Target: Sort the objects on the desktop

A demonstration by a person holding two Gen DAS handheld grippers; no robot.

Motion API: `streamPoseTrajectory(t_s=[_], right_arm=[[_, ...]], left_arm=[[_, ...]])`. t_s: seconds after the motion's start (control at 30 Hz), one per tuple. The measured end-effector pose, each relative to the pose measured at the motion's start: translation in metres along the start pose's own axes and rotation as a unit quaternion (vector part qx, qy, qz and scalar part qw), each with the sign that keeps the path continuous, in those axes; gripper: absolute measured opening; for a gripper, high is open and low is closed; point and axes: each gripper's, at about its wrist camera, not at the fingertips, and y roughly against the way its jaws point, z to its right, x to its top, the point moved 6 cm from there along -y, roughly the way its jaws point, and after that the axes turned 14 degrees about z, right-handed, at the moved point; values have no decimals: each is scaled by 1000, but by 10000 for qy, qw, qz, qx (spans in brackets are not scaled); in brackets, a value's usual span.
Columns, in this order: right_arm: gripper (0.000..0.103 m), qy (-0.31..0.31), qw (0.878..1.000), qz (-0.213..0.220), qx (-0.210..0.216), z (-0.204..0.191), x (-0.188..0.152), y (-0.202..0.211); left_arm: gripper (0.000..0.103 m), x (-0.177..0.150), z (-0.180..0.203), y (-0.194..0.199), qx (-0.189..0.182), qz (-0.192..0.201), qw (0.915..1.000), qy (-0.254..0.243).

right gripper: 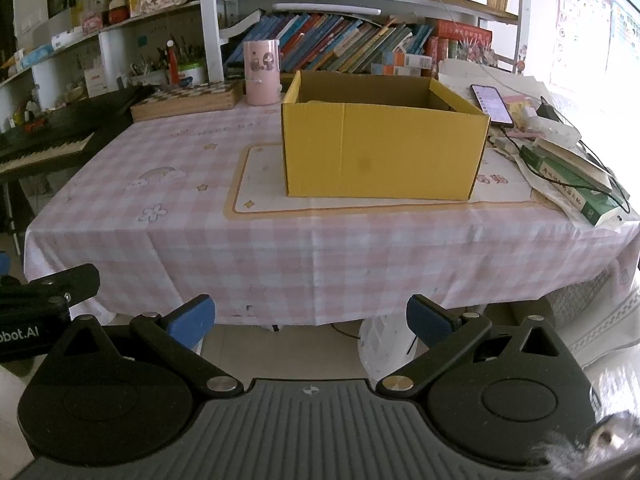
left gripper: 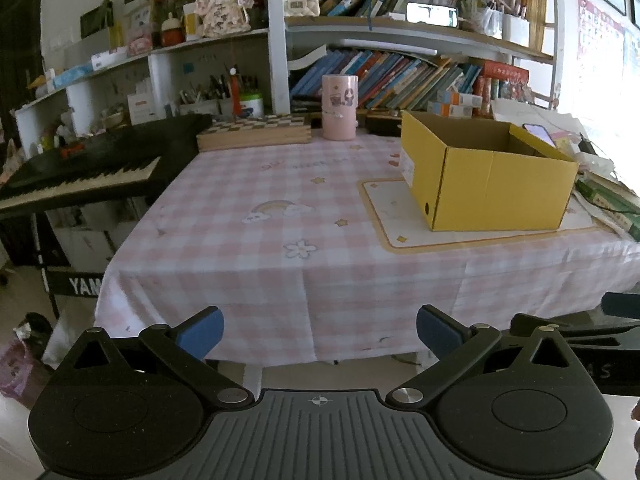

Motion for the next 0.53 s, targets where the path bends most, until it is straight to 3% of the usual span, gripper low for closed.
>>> streamPoseTrajectory(t_s=[0.53], right_arm=[[103, -14, 10000, -60, 1, -3, -3, -2]], left_arm=[[103, 0, -1, -2, 32, -40, 10000, 38]])
